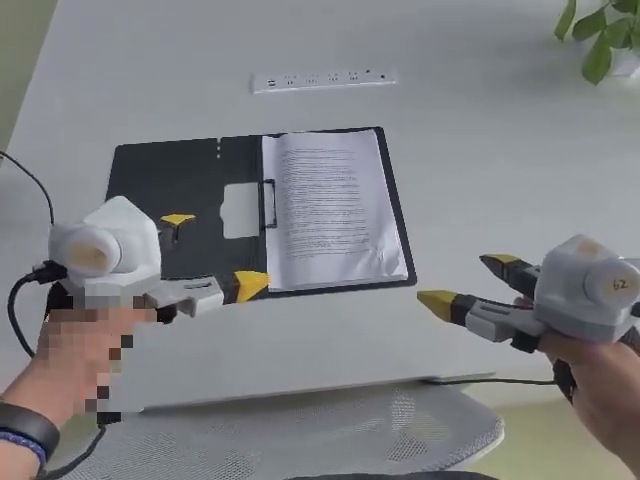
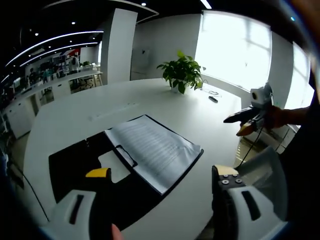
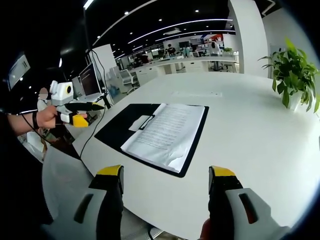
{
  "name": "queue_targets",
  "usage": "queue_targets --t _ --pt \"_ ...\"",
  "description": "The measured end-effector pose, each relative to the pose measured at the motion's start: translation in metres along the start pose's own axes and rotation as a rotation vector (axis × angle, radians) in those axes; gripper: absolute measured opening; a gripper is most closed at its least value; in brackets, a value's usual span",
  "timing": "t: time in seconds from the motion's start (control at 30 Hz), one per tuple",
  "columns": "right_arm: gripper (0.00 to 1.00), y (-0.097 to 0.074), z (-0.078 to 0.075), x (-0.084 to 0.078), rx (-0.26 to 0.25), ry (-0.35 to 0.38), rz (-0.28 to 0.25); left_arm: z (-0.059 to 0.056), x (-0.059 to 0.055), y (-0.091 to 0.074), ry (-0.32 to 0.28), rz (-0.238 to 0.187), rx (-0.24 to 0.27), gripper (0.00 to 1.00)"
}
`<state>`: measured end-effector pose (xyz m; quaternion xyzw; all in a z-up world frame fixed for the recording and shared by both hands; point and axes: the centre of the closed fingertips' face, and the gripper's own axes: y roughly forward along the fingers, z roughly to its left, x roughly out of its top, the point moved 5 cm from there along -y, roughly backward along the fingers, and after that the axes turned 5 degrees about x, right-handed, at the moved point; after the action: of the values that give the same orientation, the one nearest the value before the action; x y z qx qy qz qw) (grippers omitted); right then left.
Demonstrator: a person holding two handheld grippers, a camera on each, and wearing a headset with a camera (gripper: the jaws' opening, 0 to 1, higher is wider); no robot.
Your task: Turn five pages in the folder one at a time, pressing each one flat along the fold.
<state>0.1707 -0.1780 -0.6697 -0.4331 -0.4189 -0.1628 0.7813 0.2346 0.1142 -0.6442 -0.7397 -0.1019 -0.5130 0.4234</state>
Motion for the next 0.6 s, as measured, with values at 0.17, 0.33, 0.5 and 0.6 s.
queue_targets --t 0.17,0.33,0.5,0.6 --pt "0.68 0.000 -0.002 0.000 -0.001 0.006 0.001 -0.010 0.005 0.021 0.024 0.012 -0.046 0.81" --pt "0.68 0.004 -0.004 -0.003 0.005 0.007 0.013 -0.023 0.011 0.042 0.048 0.016 -0.086 0.80" --pt "0.68 0.007 -0.005 -0.001 0.012 0.009 0.015 -0.042 0.019 0.073 0.063 0.015 -0.147 0.79" --pt "0.68 0.008 -0.007 0.000 0.015 0.009 0.014 -0.052 0.022 0.088 0.082 0.018 -0.172 0.77"
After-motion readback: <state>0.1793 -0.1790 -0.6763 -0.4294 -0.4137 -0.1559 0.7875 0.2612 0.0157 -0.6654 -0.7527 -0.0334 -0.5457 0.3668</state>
